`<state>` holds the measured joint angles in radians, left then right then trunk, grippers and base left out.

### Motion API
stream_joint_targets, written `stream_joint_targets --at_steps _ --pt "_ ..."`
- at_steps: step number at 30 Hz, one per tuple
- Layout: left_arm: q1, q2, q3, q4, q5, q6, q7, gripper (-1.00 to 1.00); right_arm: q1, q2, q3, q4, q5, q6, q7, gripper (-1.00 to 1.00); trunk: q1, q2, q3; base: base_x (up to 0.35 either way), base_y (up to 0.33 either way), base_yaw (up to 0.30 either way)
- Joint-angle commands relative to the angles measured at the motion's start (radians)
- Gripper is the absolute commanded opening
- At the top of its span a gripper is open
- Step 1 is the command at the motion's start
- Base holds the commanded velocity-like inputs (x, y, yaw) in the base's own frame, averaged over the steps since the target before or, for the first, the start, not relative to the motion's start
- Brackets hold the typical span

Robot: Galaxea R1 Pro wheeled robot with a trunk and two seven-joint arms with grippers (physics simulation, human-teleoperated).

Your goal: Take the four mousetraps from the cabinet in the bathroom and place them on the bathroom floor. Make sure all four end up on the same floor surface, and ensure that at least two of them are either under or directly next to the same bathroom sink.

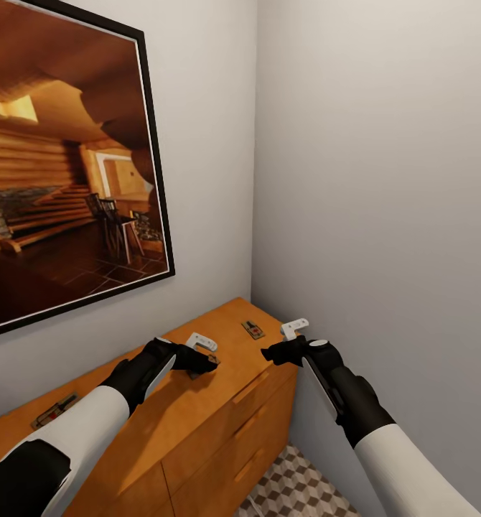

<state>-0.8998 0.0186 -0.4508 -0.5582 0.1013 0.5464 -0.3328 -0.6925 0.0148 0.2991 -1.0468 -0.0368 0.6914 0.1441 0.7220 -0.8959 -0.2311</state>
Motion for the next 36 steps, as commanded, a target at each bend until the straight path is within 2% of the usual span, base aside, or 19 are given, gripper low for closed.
stream_joint_targets --at_steps 1,9,24,36 --pt "-0.001 0.001 -0.006 -0.002 0.01 0.006 0.003 1.0 -0.001 0.0 0.0 -0.001 -0.003 0.005 0.0 1.0 0.0 -0.001 -0.001 0.0 0.0 0.0" --pt "-0.001 -0.006 -0.006 -0.002 -0.04 0.007 0.003 1.0 -0.001 0.0 -0.001 -0.001 -0.004 0.005 0.0 1.0 0.0 -0.001 -0.001 0.0 0.0 0.0" --pt "-0.001 -0.007 -0.006 -0.002 -0.053 0.007 0.003 1.0 -0.001 0.0 -0.001 -0.001 -0.003 0.005 0.0 1.0 0.0 -0.001 -0.001 0.0 0.0 0.0" --pt "-0.001 -0.009 -0.007 -0.002 -0.053 0.007 0.003 1.0 -0.001 0.0 0.0 0.0 -0.003 0.005 0.0 1.0 0.046 -0.085 -0.039 0.0 0.0 0.0"
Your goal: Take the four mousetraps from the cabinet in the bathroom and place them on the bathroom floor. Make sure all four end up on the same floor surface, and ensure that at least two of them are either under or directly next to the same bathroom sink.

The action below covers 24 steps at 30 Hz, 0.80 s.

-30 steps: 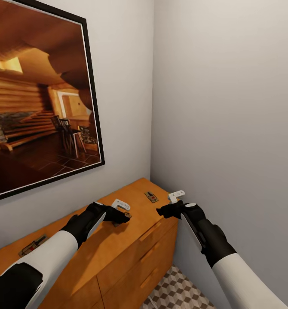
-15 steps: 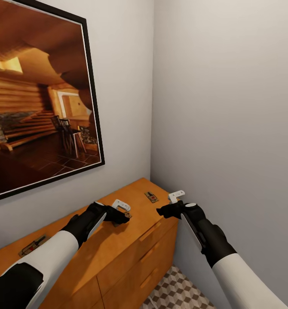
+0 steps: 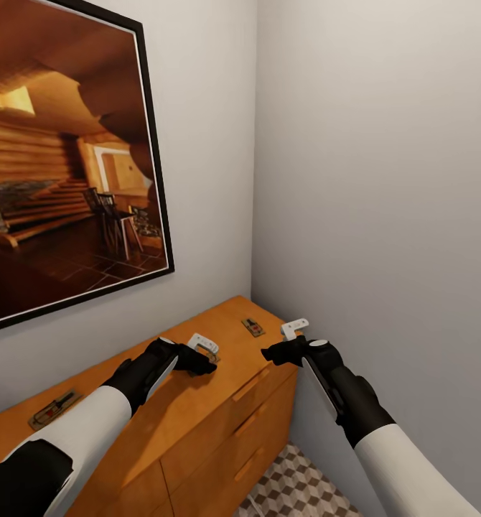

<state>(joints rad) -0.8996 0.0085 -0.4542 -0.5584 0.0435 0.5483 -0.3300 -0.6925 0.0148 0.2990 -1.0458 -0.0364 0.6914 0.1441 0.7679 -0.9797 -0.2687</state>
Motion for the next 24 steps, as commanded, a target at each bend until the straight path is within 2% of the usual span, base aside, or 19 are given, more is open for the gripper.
stream_joint_targets --at_steps 1,24 --pt "-0.001 0.001 -0.004 -0.001 0.005 0.005 0.0 1.0 -0.001 0.0 0.0 -0.001 -0.003 0.005 0.0 1.0 0.004 -0.008 -0.005 0.0 0.0 0.0" --pt "-0.001 -0.001 -0.004 -0.001 0.007 0.005 -0.001 1.0 -0.001 0.0 0.0 -0.001 -0.003 0.005 0.0 1.0 0.008 -0.015 -0.008 0.0 0.0 0.0"
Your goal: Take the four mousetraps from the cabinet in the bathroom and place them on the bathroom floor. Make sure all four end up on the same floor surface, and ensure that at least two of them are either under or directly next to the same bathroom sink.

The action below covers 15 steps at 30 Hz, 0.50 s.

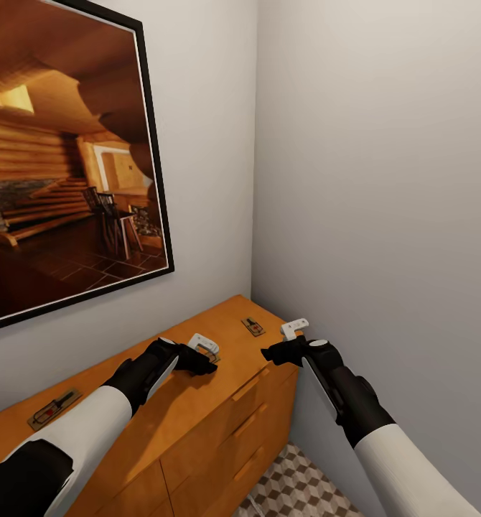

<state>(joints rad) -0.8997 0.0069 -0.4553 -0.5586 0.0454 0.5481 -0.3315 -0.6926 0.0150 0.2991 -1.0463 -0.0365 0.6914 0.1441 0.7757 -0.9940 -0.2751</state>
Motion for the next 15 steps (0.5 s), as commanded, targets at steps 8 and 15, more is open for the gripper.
stream_joint_targets --at_steps 8,15 --pt "-0.001 0.001 -0.003 -0.001 0.004 0.006 0.0 1.0 -0.001 0.0 0.0 -0.001 -0.003 0.005 0.0 1.0 0.0 -0.001 -0.001 0.0 0.0 0.0" --pt "-0.001 0.0 -0.003 -0.001 0.004 0.006 0.0 1.0 -0.001 0.0 0.0 0.0 -0.003 0.005 0.0 1.0 0.023 -0.043 -0.02 0.0 0.0 0.0"
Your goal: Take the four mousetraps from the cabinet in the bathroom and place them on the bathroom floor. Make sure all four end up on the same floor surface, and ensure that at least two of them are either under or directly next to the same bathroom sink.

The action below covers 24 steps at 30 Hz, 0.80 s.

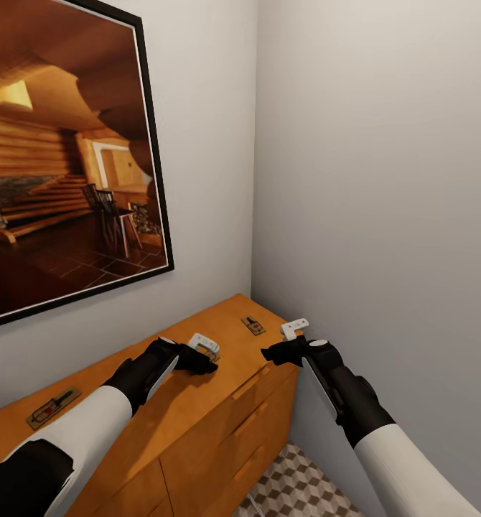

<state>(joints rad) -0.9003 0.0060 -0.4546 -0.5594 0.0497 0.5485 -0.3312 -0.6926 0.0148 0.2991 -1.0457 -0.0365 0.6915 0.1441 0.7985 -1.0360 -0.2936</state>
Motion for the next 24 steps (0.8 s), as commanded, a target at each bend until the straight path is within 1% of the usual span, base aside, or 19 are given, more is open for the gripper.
stream_joint_targets --at_steps 1,24 --pt "0.0 0.001 -0.004 0.0 0.0 0.005 0.0 1.0 -0.001 0.0 0.0 -0.001 -0.003 0.005 0.0 1.0 0.0 -0.001 -0.002 0.0 0.0 0.0" --pt "0.0 0.0 -0.004 0.0 0.0 0.005 0.0 1.0 -0.001 0.0 0.0 -0.001 -0.003 0.005 0.0 1.0 0.0 -0.001 -0.002 0.0 0.0 0.0"
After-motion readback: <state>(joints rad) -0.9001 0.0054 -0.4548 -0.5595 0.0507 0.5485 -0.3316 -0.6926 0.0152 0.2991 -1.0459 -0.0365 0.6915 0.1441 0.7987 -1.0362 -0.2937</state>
